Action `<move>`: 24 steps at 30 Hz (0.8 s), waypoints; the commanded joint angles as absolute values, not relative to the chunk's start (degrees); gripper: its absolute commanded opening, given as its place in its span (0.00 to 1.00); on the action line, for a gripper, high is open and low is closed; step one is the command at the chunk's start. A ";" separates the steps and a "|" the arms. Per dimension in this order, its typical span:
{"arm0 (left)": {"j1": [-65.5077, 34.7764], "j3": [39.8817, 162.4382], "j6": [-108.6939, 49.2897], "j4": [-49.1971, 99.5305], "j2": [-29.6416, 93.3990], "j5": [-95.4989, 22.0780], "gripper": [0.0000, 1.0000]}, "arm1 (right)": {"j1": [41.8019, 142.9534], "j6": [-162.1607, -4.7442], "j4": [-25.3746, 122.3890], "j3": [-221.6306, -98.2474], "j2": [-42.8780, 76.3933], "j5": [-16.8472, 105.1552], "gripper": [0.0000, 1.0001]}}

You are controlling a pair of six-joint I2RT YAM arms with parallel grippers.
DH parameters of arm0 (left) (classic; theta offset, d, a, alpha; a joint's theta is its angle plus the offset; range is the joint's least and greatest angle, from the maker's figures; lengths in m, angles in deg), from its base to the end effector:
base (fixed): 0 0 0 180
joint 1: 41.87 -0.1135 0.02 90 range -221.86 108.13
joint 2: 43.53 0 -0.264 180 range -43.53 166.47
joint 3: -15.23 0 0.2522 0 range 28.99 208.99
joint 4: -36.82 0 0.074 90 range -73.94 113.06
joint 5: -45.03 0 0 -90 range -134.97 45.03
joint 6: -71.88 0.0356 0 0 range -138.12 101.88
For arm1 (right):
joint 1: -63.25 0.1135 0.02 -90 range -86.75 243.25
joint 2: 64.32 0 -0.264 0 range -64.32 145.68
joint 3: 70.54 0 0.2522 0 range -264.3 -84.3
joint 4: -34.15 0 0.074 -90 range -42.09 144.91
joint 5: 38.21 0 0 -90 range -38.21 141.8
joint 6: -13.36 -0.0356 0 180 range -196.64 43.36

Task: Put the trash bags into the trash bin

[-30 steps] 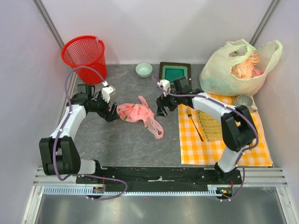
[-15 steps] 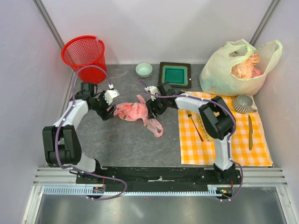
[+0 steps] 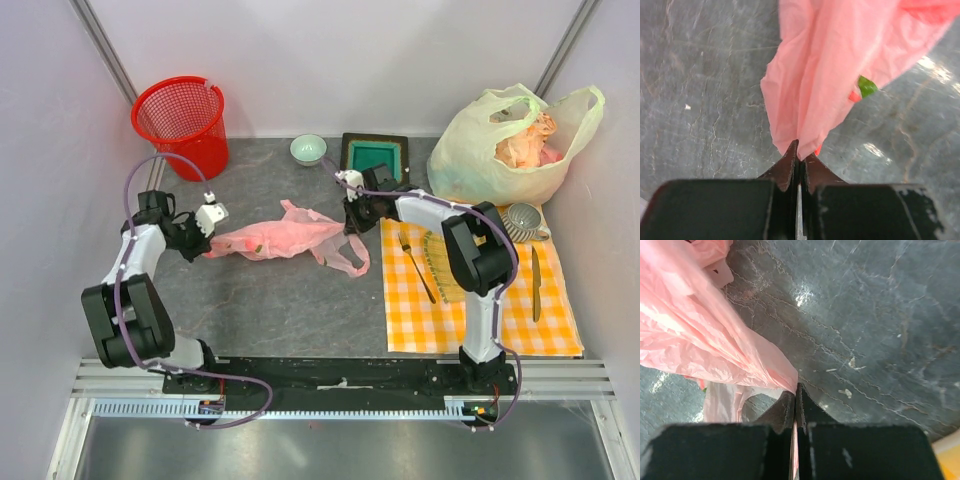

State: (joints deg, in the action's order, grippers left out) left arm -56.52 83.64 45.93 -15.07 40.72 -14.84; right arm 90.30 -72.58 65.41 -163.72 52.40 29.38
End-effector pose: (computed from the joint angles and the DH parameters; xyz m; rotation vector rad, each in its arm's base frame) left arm 0.2714 0.0525 0.2104 1.1685 2.2227 -0.2090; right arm 0.3782 0.2083 0.1612 -0.8352 2.4050 0.6539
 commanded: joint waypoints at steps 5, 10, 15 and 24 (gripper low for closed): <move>-57.00 82.08 62.58 -29.49 30.04 -4.72 0.02 | 87.51 -64.42 70.75 -165.86 46.24 29.58 0.00; -55.58 88.13 48.79 -35.09 35.39 -0.42 0.02 | 88.04 -62.75 79.11 -171.31 44.32 24.03 0.80; -55.66 92.36 42.53 -39.34 38.21 4.06 0.02 | 89.00 -60.47 77.27 -170.79 34.92 17.88 0.98; -55.05 95.61 38.31 -44.43 39.44 7.49 0.02 | 105.08 -61.00 70.50 -172.11 34.02 19.88 0.98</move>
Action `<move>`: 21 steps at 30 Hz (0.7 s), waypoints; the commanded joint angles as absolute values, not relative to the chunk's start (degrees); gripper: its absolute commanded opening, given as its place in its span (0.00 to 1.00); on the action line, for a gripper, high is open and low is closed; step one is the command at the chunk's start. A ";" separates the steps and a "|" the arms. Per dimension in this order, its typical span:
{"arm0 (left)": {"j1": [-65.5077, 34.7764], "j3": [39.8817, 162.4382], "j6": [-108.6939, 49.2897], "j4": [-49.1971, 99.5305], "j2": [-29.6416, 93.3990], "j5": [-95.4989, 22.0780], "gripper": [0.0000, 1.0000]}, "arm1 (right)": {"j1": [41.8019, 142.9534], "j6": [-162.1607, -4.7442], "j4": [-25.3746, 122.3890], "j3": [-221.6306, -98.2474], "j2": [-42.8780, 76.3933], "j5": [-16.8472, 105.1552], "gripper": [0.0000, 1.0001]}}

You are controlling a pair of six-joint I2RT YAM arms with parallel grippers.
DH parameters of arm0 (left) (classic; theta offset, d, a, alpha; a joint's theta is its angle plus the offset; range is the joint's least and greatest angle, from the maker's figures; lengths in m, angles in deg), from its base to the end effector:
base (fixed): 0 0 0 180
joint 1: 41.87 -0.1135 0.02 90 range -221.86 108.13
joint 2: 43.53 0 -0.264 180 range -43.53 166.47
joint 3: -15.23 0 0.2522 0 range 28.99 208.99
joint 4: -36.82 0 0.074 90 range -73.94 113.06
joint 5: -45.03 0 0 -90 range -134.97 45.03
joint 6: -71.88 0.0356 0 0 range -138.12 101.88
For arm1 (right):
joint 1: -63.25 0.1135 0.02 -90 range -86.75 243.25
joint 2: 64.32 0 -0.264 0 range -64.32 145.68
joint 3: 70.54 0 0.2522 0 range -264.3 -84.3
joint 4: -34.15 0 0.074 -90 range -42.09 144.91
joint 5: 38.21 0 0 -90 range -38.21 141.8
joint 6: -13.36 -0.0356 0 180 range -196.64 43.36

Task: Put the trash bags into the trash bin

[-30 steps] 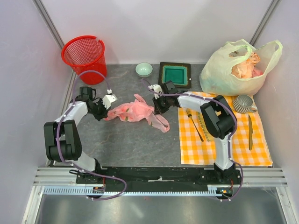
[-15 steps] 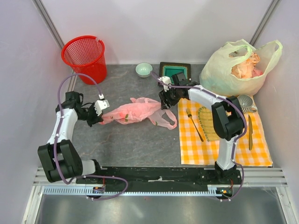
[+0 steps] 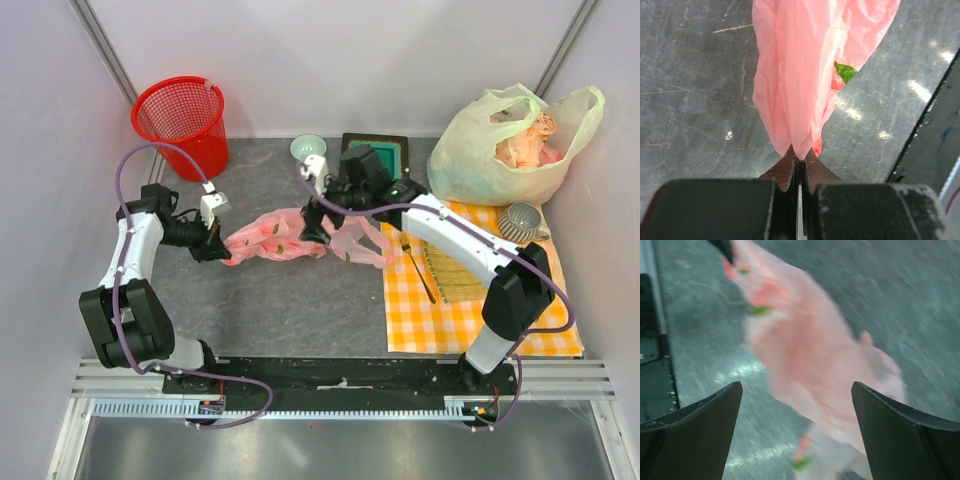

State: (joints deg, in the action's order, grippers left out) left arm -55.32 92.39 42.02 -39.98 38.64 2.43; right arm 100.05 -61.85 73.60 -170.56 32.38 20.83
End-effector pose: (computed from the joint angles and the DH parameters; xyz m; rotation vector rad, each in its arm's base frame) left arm 0.2485 0.0325 0.2559 1.0345 2.2040 -0.7511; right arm 0.2989 0.2465 0.3287 -1.2309 1.8383 0.8081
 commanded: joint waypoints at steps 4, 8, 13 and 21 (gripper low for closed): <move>-55.05 96.14 39.71 -46.72 38.74 8.29 0.02 | 109.13 -59.06 67.17 -171.93 35.52 22.87 0.98; -54.96 96.49 43.92 -50.84 38.21 9.96 0.02 | 110.97 -59.85 62.25 -173.42 40.34 29.02 0.98; -54.96 96.32 49.46 -54.89 37.60 10.23 0.02 | 110.45 -63.36 58.91 -175.89 42.03 36.85 0.86; -54.96 97.01 53.33 -57.70 37.86 9.52 0.02 | 105.53 -62.14 56.70 -170.36 36.23 28.19 0.91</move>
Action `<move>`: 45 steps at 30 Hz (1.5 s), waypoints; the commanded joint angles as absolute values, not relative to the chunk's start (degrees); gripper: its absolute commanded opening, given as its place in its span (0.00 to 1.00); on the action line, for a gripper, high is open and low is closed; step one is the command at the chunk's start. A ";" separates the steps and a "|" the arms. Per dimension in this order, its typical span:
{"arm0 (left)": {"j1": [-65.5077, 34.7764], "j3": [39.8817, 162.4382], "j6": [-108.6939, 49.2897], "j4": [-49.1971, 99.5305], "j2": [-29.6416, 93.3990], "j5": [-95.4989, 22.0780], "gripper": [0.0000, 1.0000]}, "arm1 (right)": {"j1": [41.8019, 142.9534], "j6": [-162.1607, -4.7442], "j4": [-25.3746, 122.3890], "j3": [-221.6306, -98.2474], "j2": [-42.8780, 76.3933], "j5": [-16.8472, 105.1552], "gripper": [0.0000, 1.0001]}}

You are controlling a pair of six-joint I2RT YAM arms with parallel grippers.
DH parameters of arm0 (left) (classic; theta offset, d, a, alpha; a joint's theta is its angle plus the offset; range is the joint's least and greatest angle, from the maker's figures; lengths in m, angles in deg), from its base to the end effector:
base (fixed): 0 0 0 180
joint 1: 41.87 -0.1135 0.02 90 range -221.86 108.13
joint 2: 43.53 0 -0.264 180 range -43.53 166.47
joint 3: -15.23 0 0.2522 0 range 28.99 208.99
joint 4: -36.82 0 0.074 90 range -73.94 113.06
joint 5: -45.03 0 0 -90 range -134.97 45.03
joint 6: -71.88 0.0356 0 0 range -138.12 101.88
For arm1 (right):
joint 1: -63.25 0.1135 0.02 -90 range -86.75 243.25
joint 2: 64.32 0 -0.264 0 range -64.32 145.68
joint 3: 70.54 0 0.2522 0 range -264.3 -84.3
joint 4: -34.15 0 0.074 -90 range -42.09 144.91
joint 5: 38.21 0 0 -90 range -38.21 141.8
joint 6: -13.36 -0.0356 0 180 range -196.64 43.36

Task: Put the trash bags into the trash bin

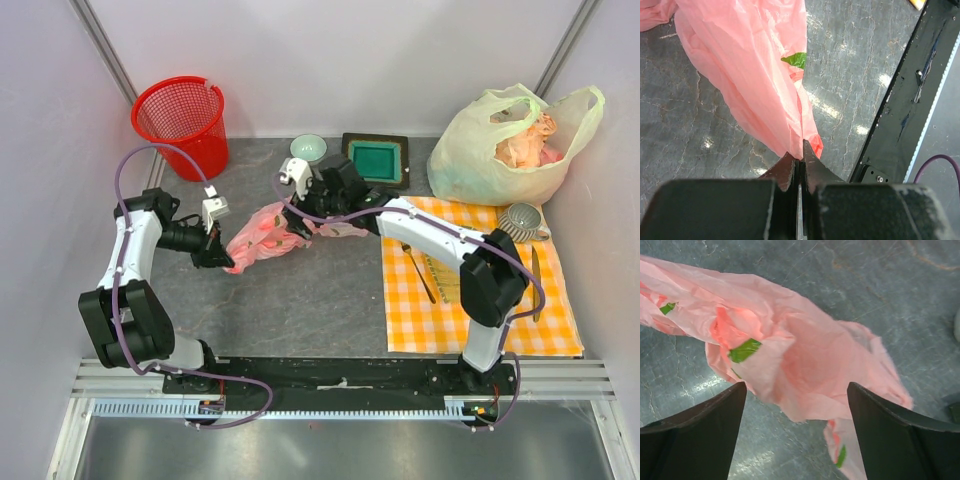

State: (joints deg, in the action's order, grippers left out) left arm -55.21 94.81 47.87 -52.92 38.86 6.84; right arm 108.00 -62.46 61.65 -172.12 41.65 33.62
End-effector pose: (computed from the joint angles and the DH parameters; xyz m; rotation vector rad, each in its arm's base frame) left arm 0.2328 0.0265 0.2669 1.0548 2.1912 -0.9437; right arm 0.3016 0.3146 0.2910 -1.2281 1.7841 0.6488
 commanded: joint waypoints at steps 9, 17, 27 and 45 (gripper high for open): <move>-54.87 101.32 56.23 -62.45 40.58 11.81 0.02 | 108.34 -61.17 57.67 -173.16 41.14 21.82 0.98; -53.99 100.01 59.92 -65.00 40.50 8.73 0.02 | 108.34 -61.70 56.09 -174.48 40.01 23.41 0.36; -58.91 110.89 47.31 -51.40 44.27 11.63 0.21 | 93.51 -85.03 57.23 -170.97 31.74 21.83 0.00; -62.70 68.73 -40.71 42.83 22.31 28.59 0.94 | 90.23 -131.73 25.53 -166.31 32.09 4.00 0.00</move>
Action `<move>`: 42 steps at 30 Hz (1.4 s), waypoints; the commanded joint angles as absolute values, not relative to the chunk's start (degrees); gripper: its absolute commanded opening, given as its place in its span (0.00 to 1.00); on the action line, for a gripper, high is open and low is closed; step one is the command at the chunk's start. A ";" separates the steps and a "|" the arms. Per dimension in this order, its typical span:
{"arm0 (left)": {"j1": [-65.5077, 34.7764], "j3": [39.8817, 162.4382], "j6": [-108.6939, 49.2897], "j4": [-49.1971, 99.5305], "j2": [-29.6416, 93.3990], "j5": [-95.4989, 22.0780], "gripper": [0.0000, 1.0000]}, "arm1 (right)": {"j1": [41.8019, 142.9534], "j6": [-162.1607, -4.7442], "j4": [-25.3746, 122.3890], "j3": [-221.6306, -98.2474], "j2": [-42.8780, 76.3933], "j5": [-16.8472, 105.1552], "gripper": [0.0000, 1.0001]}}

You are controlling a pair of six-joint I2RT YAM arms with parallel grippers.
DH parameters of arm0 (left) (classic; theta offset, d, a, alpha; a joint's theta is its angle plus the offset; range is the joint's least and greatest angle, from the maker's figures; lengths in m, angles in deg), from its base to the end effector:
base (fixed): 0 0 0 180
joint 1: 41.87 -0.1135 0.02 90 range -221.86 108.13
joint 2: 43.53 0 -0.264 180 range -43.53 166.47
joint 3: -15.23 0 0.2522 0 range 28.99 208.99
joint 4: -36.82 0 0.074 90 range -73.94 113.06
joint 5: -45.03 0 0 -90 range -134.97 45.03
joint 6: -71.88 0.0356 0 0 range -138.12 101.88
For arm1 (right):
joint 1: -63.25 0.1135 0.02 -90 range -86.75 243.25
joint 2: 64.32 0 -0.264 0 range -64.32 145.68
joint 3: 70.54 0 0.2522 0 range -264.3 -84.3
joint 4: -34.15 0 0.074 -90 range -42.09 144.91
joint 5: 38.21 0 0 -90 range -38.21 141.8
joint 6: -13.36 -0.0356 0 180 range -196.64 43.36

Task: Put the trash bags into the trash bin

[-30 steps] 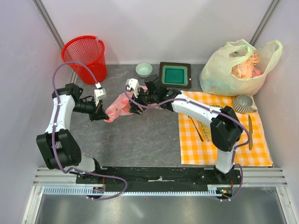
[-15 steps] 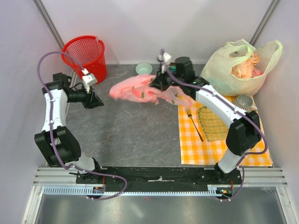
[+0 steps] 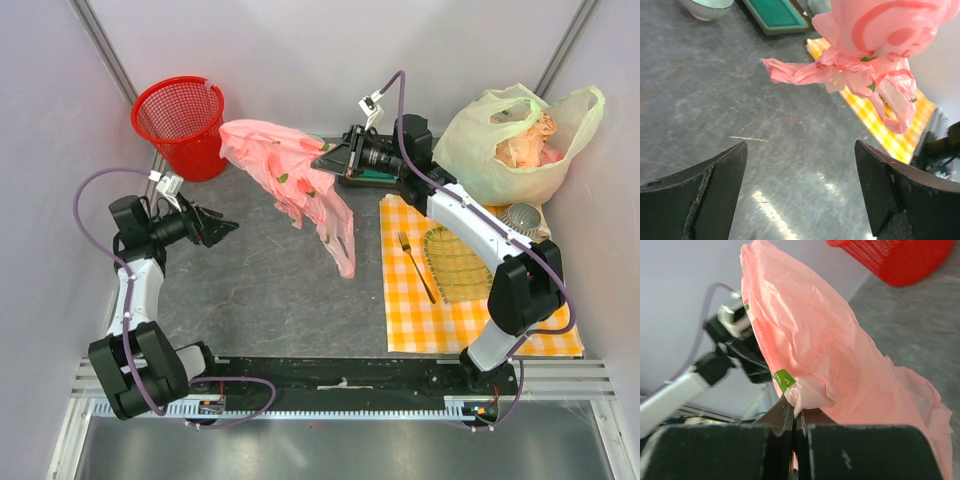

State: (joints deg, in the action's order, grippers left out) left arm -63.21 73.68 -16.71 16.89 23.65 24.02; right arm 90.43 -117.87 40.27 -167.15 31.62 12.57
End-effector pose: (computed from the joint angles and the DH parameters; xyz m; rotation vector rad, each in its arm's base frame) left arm 0.2385 0.0575 0.2769 0.3900 1.8030 -0.9510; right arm 0.3461 0.2030 0.3694 -0.3538 1.8331 1.4311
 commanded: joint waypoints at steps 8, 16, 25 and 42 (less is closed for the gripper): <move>-56.11 64.59 -67.24 70.86 18.00 21.40 0.95 | 90.32 -143.61 12.76 -165.51 33.06 -1.81 0.00; -55.75 68.01 -63.92 75.53 16.68 18.57 0.94 | 90.32 -145.37 10.73 -164.81 31.04 -6.65 0.00; -52.68 72.76 -69.54 81.07 18.26 17.52 0.91 | 91.02 -148.53 8.19 -164.02 30.86 -8.50 0.00; -67.35 86.89 -45.52 35.55 21.51 32.73 0.02 | 76.79 -127.26 39.03 -167.01 27.69 -0.59 0.00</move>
State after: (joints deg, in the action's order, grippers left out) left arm -64.85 78.51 -64.62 61.67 19.96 30.64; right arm 80.29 -132.14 33.87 -165.62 29.61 -6.16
